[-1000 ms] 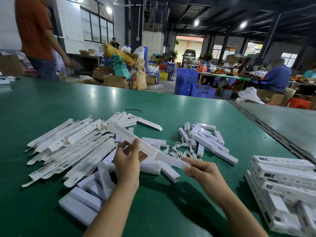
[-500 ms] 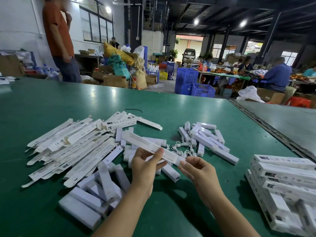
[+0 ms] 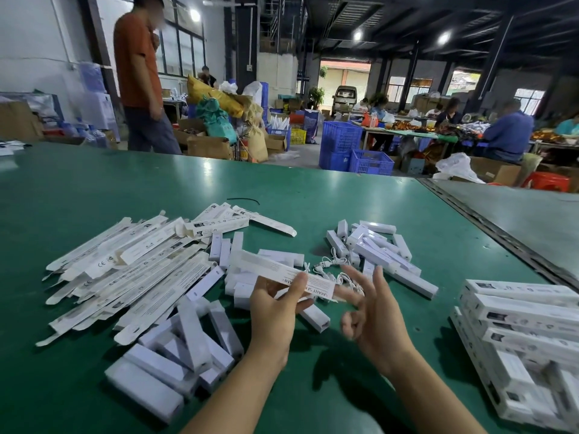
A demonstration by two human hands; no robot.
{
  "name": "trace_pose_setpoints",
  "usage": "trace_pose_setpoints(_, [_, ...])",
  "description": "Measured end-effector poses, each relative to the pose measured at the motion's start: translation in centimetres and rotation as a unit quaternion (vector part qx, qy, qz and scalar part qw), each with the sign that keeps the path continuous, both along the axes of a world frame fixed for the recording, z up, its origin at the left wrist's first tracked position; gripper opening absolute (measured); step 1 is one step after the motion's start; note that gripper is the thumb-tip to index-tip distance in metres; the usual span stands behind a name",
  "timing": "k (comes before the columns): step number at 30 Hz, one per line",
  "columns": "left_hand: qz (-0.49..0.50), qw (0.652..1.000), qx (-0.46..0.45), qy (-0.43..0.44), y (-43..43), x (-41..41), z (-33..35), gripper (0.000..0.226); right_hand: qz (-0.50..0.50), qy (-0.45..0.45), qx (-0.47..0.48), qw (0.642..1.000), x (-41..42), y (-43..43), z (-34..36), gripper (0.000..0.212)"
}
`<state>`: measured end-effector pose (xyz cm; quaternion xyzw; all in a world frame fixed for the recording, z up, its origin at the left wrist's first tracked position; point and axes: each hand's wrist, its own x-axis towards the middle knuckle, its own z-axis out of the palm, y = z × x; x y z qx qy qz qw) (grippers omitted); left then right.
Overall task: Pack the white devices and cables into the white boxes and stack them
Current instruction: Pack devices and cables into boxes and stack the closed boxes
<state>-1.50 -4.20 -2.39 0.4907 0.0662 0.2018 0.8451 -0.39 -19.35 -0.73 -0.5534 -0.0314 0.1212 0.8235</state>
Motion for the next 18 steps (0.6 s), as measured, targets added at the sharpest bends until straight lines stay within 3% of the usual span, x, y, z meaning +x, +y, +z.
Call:
trace_pose_setpoints(2, [0.012,1.0,-0.025,0.004,0.3,0.2,0.1,0.022,-0.16,-0.077,-0.178,0.968,1.4,-0.5,-0.5,0.036])
trace_pose_setpoints(4, [0.018,0.999,-0.04,0.014,0.4,0.5,0.1,0.023,-0.265,-0.132,-0.392,0.871,3.4,-1.2,-1.2,0.017])
trace_pose_setpoints(6, [0.021,0.998,-0.05,0.02,0.5,0.8,0.0,0.022,-0.235,-0.145,-0.562,0.78,5.6,-1.6,-1.4,0.027])
trace_pose_setpoints(9, [0.029,0.998,-0.047,0.024,0.8,0.9,-0.2,0.023,-0.138,-0.099,-0.706,0.688,8.5,-2.0,-1.3,0.048])
trace_pose_setpoints(13, [0.039,0.998,-0.047,0.026,1.1,1.0,-0.1,0.024,-0.064,-0.063,-0.738,0.669,10.8,-2.7,-1.1,0.053])
trace_pose_setpoints(18, [0.045,0.997,-0.046,0.032,1.2,1.1,-0.1,0.021,-0.08,-0.116,-0.751,0.645,10.4,-2.5,-1.8,0.051])
